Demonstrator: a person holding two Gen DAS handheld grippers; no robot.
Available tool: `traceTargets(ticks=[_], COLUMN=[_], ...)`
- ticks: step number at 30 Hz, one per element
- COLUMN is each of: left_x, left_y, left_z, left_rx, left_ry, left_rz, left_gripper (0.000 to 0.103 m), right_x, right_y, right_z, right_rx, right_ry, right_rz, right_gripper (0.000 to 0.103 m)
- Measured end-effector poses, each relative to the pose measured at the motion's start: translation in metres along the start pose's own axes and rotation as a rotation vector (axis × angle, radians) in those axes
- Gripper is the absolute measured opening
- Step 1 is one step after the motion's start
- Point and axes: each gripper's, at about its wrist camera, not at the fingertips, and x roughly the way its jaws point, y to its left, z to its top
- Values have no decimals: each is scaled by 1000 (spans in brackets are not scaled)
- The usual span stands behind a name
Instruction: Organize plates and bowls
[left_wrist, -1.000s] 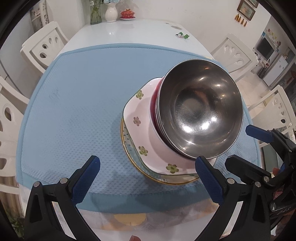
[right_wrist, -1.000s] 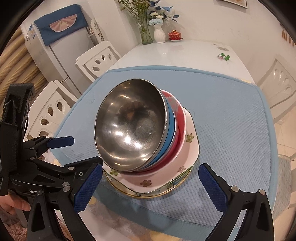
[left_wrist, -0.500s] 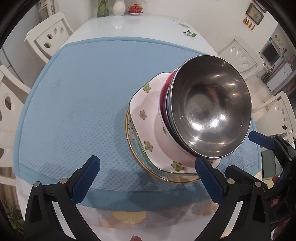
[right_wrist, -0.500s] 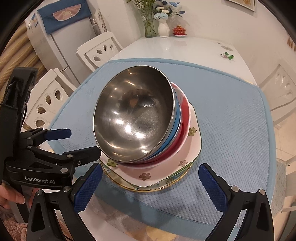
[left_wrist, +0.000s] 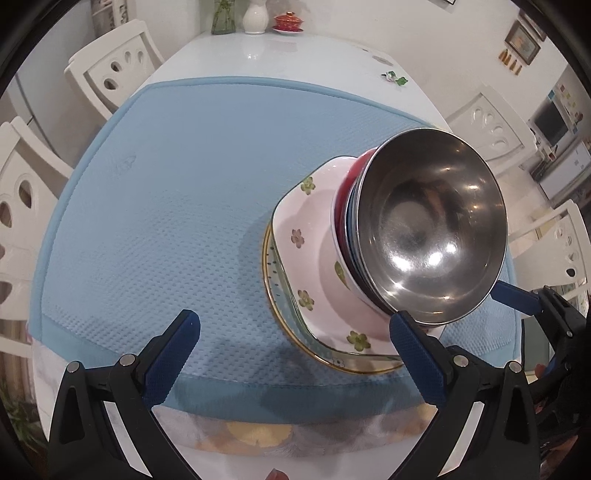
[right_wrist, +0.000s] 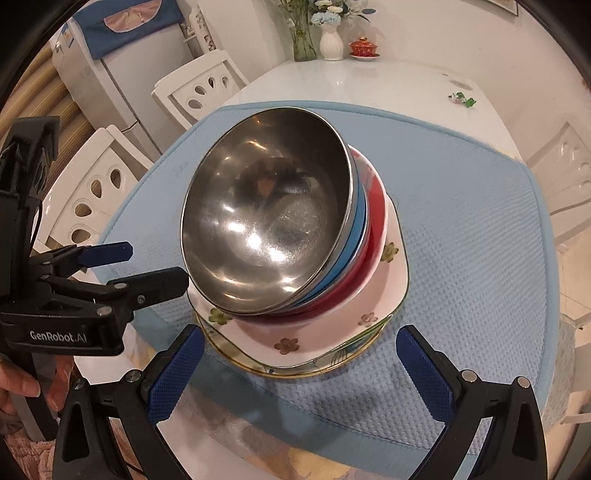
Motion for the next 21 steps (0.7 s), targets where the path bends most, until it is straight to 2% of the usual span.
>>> traceTargets(ticks=[5, 13, 21], left_x=[-1, -5, -8], left_y=[-2, -13, -18], left_z=[0, -5, -8], left_rx=[-5, -1, -20], left_ry=[-7, -21, -30], left_rz=[13, 5, 20], left_gripper=[102, 102, 102], right_x=[1, 0, 1], right_y=[0, -5, -6], right_z=[-1, -1, 2], right_rx=[-10, -30, -55], right_ry=[8, 8, 21], right_rz=[13, -28, -3], right_gripper=[103, 103, 103])
